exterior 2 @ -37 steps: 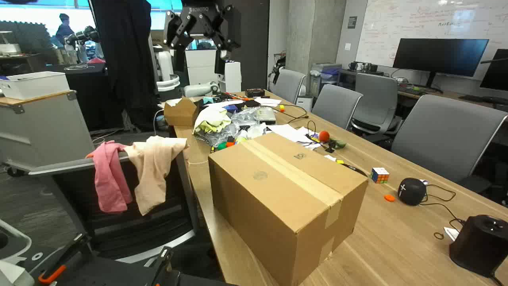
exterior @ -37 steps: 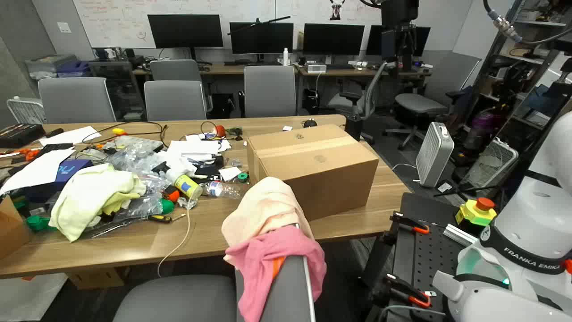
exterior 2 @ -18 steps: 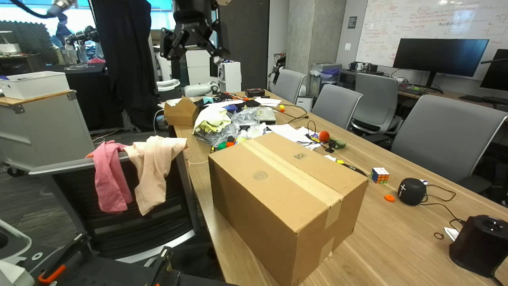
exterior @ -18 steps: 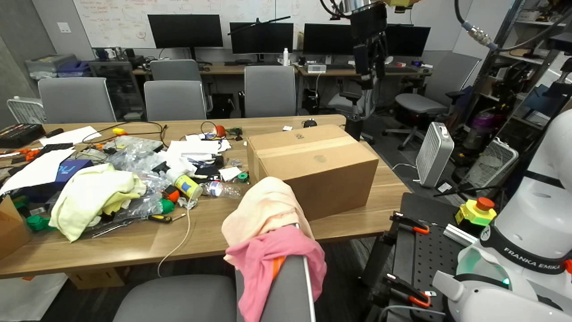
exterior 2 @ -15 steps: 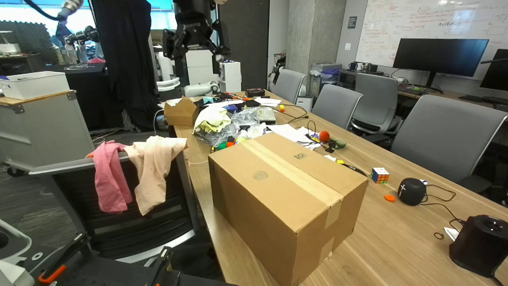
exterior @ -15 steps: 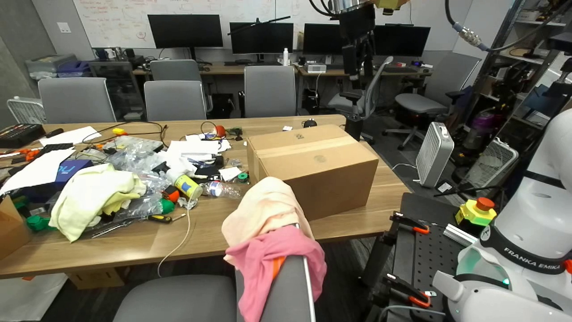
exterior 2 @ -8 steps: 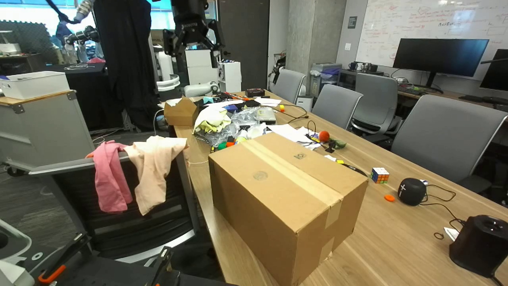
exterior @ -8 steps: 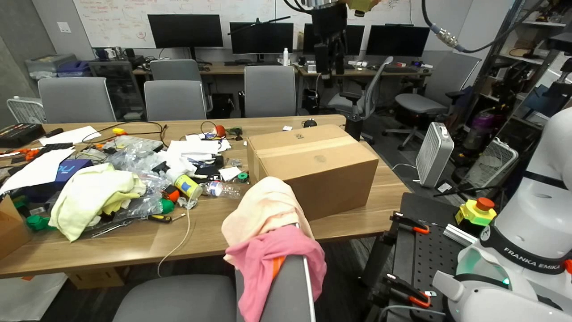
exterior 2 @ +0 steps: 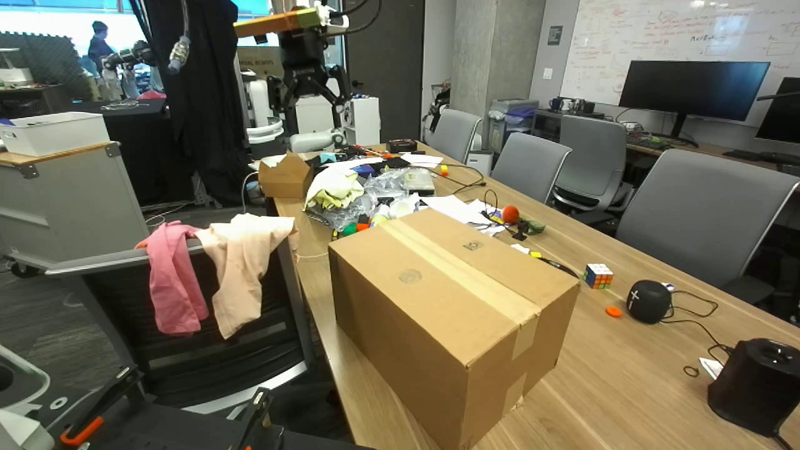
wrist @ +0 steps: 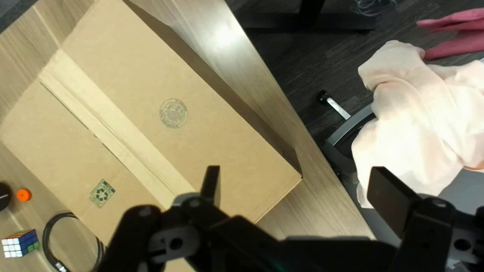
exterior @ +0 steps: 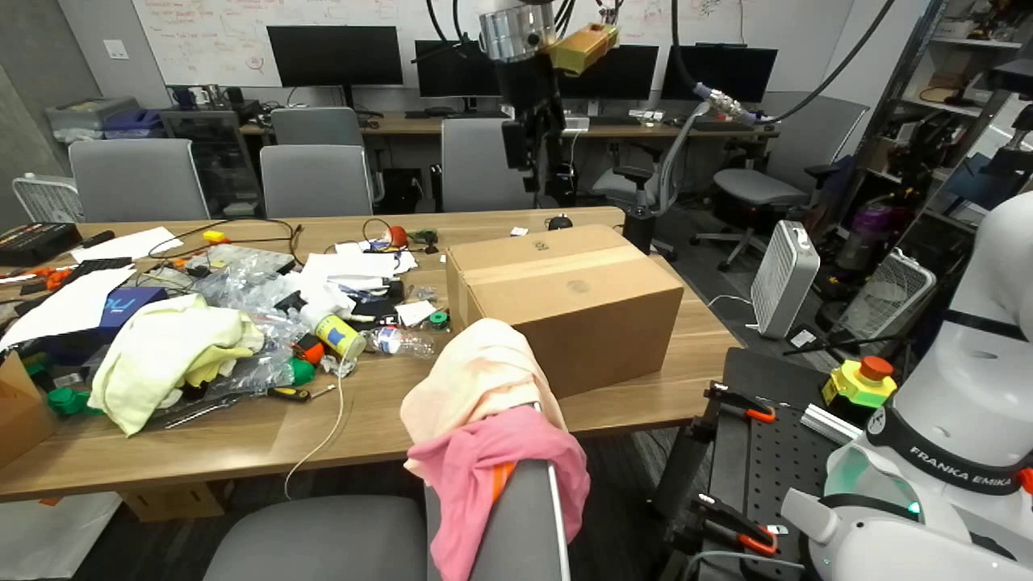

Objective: Remove the two t-shirts from the backrest of the grey chair and place them on top of the brown box

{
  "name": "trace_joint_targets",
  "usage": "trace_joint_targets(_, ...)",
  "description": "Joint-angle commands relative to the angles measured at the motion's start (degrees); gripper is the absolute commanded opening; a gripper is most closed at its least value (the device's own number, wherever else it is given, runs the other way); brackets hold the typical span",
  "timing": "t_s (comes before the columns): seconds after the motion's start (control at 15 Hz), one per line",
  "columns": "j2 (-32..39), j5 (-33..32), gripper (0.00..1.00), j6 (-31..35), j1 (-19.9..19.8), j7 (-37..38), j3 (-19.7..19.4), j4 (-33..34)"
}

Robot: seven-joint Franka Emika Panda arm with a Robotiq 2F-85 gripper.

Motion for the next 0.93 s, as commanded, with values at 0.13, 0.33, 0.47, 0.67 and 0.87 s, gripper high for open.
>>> trace_joint_targets(0.13,13.52,3.09,1.00,-1.49,0.07,0.18,0.03,10.83)
trace_joint_targets(0.33,17.90,5.62,1.00,-3.42,0.16,0.32,0.37,13.85)
trace_joint_targets(0.47,20.20,7.17,1.00,-5.09,0.43,0.77,0.65,16.21)
trace_joint_targets(0.67,22.57,10.89,1.00,-8.00,0.17,0.90,1.33,19.76)
trace_joint_targets(0.87,23.32,13.22,1.00,-9.14,0.61,1.58,1.80,20.78)
